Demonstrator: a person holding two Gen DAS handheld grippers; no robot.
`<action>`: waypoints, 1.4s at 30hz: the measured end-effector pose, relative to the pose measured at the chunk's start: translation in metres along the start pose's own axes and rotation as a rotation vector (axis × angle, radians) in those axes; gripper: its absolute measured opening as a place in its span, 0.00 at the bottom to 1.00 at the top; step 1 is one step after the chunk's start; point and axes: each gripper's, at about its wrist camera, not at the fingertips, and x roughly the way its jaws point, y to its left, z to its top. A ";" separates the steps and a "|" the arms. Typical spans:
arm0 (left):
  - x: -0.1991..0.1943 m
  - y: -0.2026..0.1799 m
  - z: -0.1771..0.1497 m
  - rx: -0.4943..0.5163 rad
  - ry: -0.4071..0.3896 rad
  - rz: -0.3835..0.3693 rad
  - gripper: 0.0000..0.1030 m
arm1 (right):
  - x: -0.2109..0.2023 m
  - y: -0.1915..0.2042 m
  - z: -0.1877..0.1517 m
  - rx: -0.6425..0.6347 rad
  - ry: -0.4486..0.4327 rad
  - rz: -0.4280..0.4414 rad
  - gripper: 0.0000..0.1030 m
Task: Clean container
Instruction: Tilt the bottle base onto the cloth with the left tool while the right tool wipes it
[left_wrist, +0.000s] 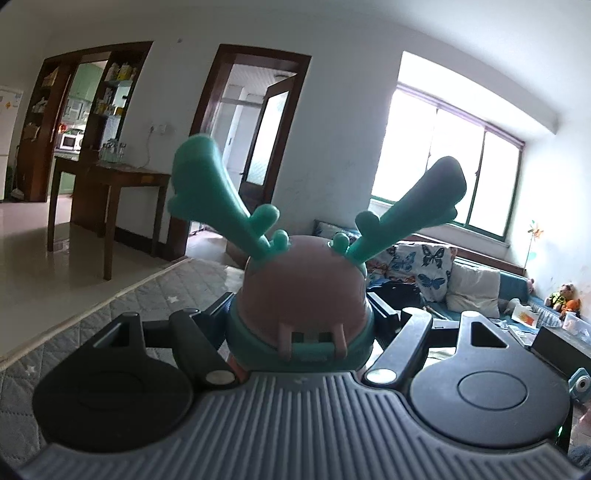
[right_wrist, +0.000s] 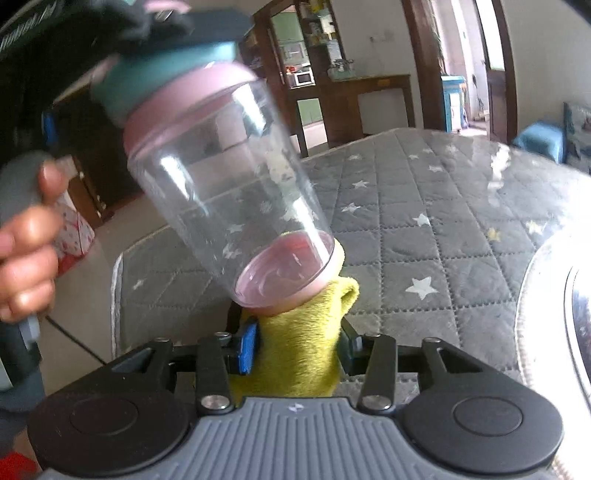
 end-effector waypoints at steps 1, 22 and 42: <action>0.001 0.001 -0.001 -0.004 0.002 0.005 0.72 | 0.001 -0.002 0.001 0.018 0.001 0.007 0.42; 0.022 0.012 0.014 0.087 0.070 0.072 0.72 | -0.004 -0.010 -0.004 0.034 -0.021 -0.026 0.37; 0.027 0.011 0.014 0.092 0.091 0.054 0.72 | -0.027 -0.025 -0.001 0.046 -0.068 -0.169 0.39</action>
